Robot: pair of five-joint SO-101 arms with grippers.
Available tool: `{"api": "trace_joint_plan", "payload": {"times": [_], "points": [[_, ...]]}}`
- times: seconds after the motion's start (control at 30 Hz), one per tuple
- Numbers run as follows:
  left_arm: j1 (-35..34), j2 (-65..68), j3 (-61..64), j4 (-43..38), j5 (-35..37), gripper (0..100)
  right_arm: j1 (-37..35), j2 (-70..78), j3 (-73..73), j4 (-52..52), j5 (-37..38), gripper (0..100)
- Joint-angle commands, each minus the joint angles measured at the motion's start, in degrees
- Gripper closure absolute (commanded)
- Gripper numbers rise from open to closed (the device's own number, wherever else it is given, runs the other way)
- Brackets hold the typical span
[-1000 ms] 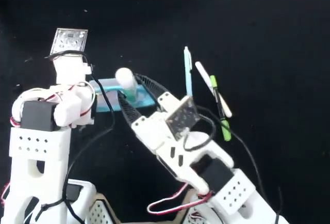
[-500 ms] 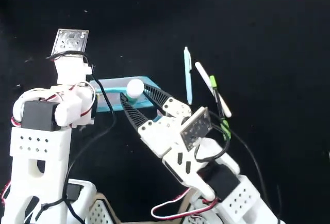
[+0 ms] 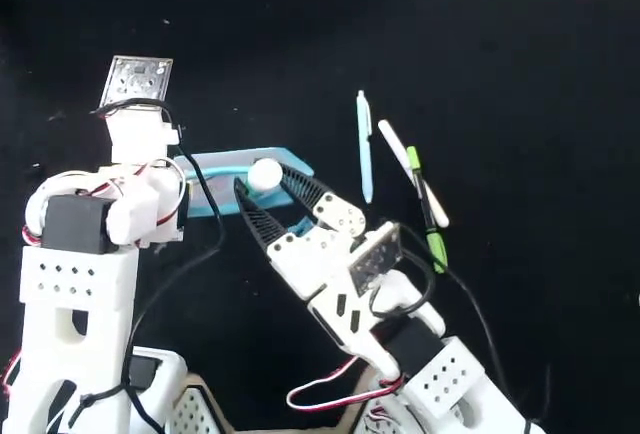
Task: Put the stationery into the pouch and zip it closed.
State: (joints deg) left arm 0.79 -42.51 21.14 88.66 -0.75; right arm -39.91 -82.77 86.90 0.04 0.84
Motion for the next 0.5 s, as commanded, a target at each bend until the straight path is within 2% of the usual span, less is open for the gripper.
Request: {"api": "trace_joint_plan", "payload": {"times": [0.0, 0.17, 0.3, 0.47], "points": [[0.22, 0.44, -0.57, -0.35, -0.09, 97, 0.88, -0.84, -2.42, 3.16, 0.18, 96.2], [0.22, 0.44, -0.57, -0.44, -0.09, 97, -1.76, -0.84, -12.35, 18.11, -0.09, 82.1], [0.22, 0.53, -0.57, -0.44, -0.09, 97, -2.46, -0.84, -20.26, 25.32, -0.18, 82.9], [0.22, 0.53, -0.57, -0.35, -0.09, 97, -2.2, -0.84, -25.63, 28.75, 0.09, 83.5]]}}
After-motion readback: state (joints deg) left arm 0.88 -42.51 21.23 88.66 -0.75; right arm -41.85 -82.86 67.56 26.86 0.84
